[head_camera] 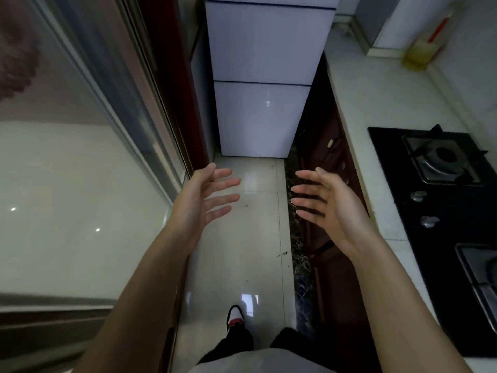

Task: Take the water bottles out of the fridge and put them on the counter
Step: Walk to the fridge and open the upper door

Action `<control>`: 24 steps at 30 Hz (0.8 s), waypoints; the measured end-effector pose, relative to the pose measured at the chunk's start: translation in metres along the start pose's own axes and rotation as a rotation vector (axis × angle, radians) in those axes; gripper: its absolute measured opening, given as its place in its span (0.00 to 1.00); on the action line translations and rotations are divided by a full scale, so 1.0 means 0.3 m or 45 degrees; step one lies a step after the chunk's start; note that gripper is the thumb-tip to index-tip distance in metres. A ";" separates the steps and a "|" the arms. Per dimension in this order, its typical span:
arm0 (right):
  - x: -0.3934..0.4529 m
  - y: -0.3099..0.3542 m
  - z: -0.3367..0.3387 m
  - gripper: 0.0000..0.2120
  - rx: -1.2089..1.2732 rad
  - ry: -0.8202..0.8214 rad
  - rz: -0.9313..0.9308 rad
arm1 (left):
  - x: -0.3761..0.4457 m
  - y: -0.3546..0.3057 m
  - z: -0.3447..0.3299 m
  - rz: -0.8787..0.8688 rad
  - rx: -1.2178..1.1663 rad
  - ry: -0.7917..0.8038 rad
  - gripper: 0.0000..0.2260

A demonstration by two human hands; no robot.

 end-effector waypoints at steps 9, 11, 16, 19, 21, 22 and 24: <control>0.204 0.074 -0.138 0.17 -0.010 0.009 -0.034 | 0.244 -0.100 -0.016 -0.017 0.043 0.008 0.25; 0.266 0.100 -0.162 0.17 -0.010 0.026 -0.029 | 0.298 -0.126 -0.031 -0.018 0.055 0.005 0.25; 0.457 0.174 -0.204 0.16 0.000 0.053 -0.040 | 0.456 -0.200 -0.095 -0.025 0.078 -0.042 0.20; 0.586 0.239 -0.226 0.16 -0.009 0.093 -0.027 | 0.557 -0.247 -0.150 -0.019 0.078 -0.066 0.20; 0.677 0.294 -0.237 0.17 -0.016 0.111 -0.019 | 0.628 -0.280 -0.191 -0.001 0.063 -0.090 0.20; 0.720 0.324 -0.242 0.17 -0.020 0.122 -0.015 | 0.663 -0.297 -0.211 0.008 0.048 -0.100 0.20; 0.808 0.381 -0.248 0.17 -0.026 0.144 -0.006 | 0.736 -0.331 -0.251 0.010 0.016 -0.110 0.20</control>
Point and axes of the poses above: each hand's wrist, its own x-axis towards the middle knuckle, its own z-axis out of the back of the hand, y = z × x, the point moved 8 cm from there along x, towards the middle knuckle, and after that the axes turned 11 degrees about -y, right-handed, at the moved point
